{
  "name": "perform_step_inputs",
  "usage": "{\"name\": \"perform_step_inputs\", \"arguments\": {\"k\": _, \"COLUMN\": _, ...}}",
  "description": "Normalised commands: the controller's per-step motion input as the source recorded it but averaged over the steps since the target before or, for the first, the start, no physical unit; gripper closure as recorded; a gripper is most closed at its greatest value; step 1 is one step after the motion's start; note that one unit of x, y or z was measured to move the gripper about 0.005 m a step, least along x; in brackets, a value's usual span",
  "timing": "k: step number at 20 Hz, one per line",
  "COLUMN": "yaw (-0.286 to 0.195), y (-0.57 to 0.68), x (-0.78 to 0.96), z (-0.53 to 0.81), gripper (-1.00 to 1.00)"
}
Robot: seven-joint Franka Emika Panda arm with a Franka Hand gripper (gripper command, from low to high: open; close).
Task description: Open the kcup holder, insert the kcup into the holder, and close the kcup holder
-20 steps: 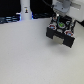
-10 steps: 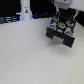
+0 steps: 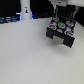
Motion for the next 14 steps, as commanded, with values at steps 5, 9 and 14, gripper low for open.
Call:
{"name": "perform_step_inputs", "arguments": {"k": 5, "yaw": 0.007, "y": -0.37, "x": 0.76, "z": 0.21, "gripper": -1.00}}
{"name": "perform_step_inputs", "arguments": {"k": 9, "yaw": 0.016, "y": -0.33, "x": 0.76, "z": 0.08, "gripper": -1.00}}
{"name": "perform_step_inputs", "arguments": {"k": 14, "yaw": 0.023, "y": -0.22, "x": 0.73, "z": -0.01, "gripper": -1.00}}
